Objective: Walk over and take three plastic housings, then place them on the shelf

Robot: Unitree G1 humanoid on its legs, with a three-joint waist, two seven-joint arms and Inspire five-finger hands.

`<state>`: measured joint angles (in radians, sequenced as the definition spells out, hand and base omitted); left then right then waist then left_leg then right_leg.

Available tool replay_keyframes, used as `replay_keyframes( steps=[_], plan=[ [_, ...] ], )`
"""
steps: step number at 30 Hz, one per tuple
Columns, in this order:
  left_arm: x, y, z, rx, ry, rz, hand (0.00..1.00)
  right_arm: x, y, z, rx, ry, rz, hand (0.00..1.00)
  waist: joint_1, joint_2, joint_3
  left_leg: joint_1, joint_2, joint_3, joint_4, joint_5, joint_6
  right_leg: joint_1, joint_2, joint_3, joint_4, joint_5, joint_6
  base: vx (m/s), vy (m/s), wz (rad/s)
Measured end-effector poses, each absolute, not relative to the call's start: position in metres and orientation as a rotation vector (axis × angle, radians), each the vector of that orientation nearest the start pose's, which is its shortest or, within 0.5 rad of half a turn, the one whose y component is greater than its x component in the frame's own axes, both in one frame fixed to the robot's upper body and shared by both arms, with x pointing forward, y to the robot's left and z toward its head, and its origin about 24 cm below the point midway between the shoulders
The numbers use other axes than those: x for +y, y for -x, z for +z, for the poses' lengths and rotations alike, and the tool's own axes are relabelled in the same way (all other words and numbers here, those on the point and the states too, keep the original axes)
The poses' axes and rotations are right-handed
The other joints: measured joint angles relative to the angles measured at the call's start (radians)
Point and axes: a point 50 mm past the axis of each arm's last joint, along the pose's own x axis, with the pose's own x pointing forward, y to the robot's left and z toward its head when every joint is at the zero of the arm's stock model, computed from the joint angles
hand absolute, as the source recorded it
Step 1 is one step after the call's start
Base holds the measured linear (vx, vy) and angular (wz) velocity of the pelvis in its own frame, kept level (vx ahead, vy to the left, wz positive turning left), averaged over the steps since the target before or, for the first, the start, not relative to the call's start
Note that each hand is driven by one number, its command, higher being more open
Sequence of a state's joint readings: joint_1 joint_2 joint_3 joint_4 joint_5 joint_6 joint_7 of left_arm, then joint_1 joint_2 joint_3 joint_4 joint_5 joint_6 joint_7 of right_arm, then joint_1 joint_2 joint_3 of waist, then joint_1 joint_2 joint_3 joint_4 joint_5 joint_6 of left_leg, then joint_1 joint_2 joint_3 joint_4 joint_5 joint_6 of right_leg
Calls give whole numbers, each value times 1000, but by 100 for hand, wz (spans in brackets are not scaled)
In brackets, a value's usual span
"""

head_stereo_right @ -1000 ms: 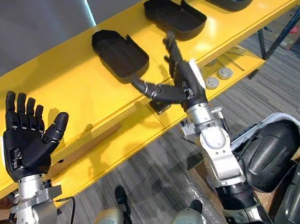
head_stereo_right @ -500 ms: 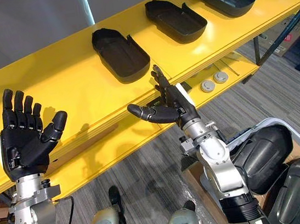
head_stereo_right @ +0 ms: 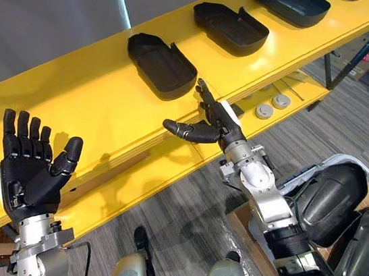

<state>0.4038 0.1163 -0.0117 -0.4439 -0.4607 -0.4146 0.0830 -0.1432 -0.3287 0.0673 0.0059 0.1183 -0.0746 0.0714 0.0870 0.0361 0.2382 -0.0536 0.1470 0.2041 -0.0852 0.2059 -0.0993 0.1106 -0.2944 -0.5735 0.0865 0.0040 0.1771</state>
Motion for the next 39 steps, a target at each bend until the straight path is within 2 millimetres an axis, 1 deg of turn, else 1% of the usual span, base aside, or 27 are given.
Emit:
replay_keyframes(
  steps=[1,6,12,17,21,24,29,31,34,36,39],
  plan=[
    [196,-164,99,-454,341,189,100,-180,-282,92,-193,255,162,100,7,1,-1,-8,-1,-10,0,5,1,0,1,-11,1,0,0,-70,-13,20],
    [198,-160,96,-435,332,203,100,-180,-296,94,-191,258,132,100,22,2,-1,-9,-5,-26,0,10,2,12,-1,-28,4,-2,2,-45,-9,12],
    [198,-158,94,-429,326,181,100,-177,-301,98,-202,261,137,100,46,4,-2,-11,-6,-41,0,13,2,14,-5,-40,27,-16,3,-38,-22,7],
    [198,-158,94,-429,326,180,100,-170,-305,99,-205,306,152,100,47,5,-2,-12,-7,-43,0,14,3,12,-9,-43,33,-17,4,-28,-18,2],
    [197,-158,95,-430,325,174,100,-170,-318,104,-202,312,134,100,48,6,-1,-12,-10,-43,0,14,3,11,-12,-42,33,-17,4,-47,-19,0],
    [197,-158,95,-431,325,174,100,-170,-322,107,-210,312,122,100,48,8,0,-13,-15,-43,0,14,4,11,-16,-42,33,-16,5,-34,-16,1],
    [197,-158,95,-431,325,173,100,-166,-321,107,-213,316,136,100,47,8,0,-12,-15,-40,0,15,4,11,-16,-41,31,-16,6,-16,-19,-1],
    [197,-158,95,-432,324,171,100,-165,-317,111,-236,311,135,100,45,8,0,-12,-15,-35,1,15,4,9,-16,-37,28,-15,6,-30,-31,-6],
    [197,-158,95,-438,324,171,100,-163,-300,122,-312,291,136,100,45,8,0,-9,-13,-17,1,11,2,1,-15,-21,19,-11,12,-19,-28,-16],
    [197,-158,97,-453,324,172,100,-164,-290,128,-358,278,124,100,34,7,0,-1,-12,2,1,6,0,-6,-15,1,13,-3,17,-10,-23,-24],
    [197,-158,97,-456,323,167,100,-166,-290,130,-375,259,88,100,17,5,-1,19,-7,36,0,-4,-2,-6,-12,32,-4,7,14,-19,-20,-33]
  ],
)
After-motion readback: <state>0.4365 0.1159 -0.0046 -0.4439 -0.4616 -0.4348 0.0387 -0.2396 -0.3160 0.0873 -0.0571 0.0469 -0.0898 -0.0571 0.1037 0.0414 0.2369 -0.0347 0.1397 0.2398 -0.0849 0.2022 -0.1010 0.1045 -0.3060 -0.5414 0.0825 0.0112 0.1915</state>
